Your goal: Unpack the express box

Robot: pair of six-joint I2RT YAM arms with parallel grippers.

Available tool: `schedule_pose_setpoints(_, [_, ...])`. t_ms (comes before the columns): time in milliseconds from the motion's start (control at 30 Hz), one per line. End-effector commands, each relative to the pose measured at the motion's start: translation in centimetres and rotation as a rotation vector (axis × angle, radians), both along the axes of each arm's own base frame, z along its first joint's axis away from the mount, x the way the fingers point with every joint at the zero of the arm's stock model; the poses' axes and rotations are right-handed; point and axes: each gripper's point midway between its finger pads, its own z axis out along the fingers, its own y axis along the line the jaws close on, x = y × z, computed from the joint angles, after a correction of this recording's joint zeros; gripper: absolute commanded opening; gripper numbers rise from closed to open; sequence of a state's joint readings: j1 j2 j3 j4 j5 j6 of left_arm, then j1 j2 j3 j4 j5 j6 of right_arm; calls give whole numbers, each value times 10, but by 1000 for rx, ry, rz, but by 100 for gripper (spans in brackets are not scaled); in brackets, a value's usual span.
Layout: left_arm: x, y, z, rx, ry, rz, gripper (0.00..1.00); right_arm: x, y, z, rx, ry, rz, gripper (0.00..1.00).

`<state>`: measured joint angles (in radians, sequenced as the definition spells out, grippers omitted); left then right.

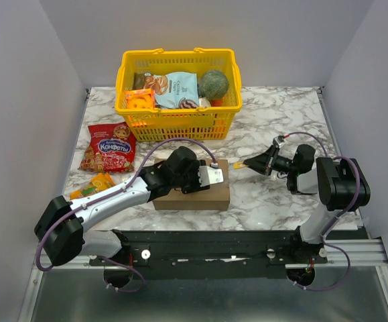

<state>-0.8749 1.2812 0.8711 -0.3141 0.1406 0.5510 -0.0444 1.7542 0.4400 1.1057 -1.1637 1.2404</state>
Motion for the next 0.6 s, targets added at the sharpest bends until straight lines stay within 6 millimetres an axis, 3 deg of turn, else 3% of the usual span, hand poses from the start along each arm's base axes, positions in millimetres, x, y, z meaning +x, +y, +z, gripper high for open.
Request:
schedule_pose_setpoints(0, [-4, 4, -5, 5, 2, 15, 55, 4, 2, 5, -9, -34, 2, 0])
schedule_pose_setpoints(267, [-5, -2, -6, -13, 7, 25, 55, -9, 10, -5, -35, 105, 26, 0])
schedule_pose_setpoints(567, [-2, -9, -8, -26, 10, 52, 55, -24, 11, 0, -51, 151, 45, 0])
